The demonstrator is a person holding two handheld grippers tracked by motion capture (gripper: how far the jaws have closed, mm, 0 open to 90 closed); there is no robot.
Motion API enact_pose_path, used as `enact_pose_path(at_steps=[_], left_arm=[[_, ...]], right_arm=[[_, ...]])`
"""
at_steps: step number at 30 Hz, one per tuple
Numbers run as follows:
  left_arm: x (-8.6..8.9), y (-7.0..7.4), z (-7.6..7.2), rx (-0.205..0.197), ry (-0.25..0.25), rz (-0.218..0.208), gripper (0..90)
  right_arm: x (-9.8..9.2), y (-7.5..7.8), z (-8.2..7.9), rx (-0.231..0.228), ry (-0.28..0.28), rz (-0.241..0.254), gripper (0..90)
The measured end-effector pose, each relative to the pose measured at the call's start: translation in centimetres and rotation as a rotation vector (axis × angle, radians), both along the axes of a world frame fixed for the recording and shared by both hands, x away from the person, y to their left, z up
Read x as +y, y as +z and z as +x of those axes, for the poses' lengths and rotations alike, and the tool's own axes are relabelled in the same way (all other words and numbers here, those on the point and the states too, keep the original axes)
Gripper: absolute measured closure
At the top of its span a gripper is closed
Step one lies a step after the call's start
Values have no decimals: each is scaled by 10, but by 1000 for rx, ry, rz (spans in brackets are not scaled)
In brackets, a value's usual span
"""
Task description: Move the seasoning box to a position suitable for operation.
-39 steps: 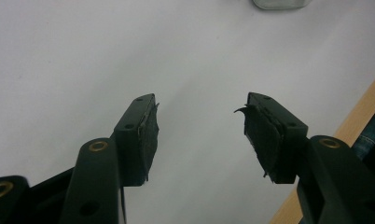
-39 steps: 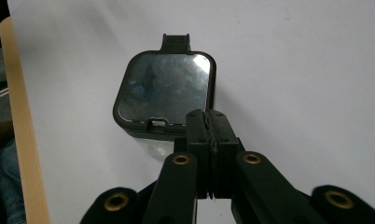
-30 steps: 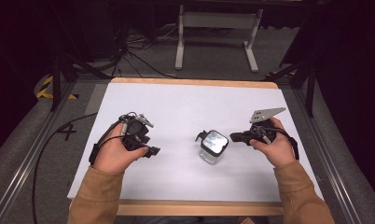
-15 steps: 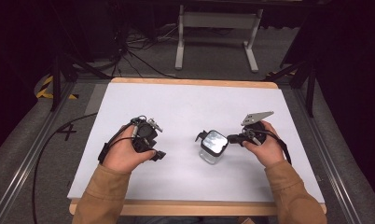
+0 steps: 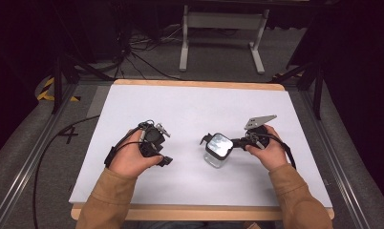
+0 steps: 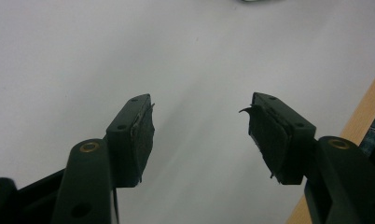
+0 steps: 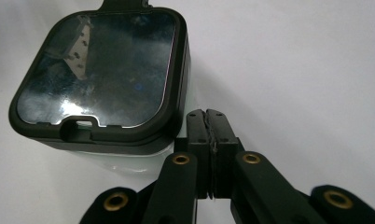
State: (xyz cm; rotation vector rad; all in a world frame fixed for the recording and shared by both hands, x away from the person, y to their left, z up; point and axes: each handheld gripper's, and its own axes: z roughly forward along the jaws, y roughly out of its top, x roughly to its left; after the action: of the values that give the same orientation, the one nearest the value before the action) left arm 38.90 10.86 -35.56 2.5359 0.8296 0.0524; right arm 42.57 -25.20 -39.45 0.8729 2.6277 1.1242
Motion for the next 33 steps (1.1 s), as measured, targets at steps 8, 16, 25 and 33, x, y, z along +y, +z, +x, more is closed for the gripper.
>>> enact_pose_path(at_steps=[8,16,25,33], left_arm=[[-2,0,1,-6,-7,-1,398],[-9,0,5,-14,-28,-2,396],[-20,1,11,-15,-59,-2,389],[-24,0,13,-19,-68,-10,390]], right_arm=[[3,-1,-5,19,15,-7,899],[1,1,-14,51,15,-24,900],[5,1,-29,84,47,-66,900],[11,1,-36,111,66,-95,900]])
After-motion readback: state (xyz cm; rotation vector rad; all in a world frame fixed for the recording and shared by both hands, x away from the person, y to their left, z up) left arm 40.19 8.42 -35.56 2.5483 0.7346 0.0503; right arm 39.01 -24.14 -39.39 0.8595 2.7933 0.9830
